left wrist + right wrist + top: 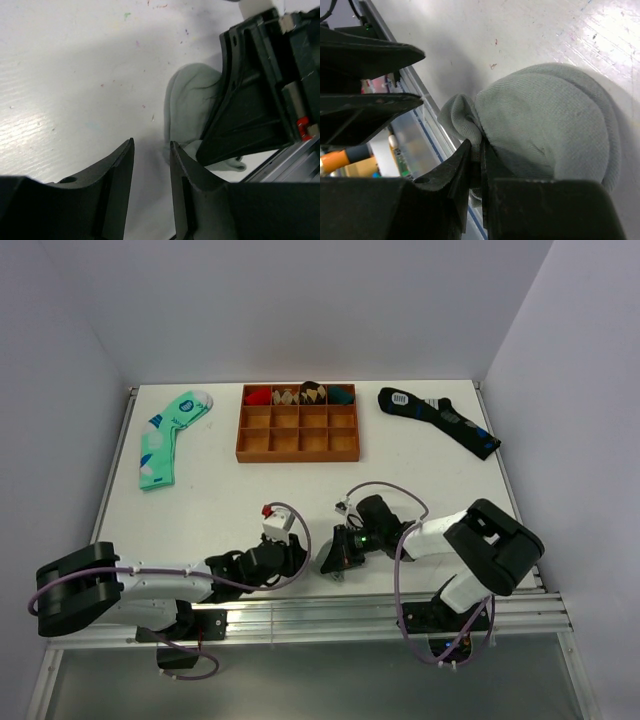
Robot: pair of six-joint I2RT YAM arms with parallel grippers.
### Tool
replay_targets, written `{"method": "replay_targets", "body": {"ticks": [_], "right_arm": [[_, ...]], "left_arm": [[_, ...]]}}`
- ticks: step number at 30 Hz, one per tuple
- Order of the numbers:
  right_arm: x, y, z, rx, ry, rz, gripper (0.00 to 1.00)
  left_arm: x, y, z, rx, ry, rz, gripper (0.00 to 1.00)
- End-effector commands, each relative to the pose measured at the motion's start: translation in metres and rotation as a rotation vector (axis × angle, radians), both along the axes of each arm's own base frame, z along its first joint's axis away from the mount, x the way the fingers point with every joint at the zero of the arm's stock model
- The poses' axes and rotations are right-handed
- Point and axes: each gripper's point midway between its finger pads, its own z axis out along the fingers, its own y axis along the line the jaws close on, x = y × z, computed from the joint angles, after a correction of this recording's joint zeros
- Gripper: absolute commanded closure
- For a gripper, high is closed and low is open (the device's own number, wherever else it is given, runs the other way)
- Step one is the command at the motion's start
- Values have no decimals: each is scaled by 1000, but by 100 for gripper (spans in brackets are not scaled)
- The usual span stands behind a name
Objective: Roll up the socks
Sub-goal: Roll the sock at the center of the board.
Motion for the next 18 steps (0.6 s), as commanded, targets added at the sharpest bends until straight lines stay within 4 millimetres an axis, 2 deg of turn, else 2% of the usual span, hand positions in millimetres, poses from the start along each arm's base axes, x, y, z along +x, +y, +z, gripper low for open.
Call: {"method": "replay_targets", "body": {"ticks": [1,12,18], "right_arm": [[-12,-13,-20,-50,87,-4,87],[-15,-24,-31,-36,178,-27,88],[-11,-26,-34,-29,202,-50,88]], "left_arm": [[0,-9,13,-70,-69,-43,59],[-16,-16,9,-162,-83,-143,50],[-23,-26,3,-166,-74,-198,51]]}}
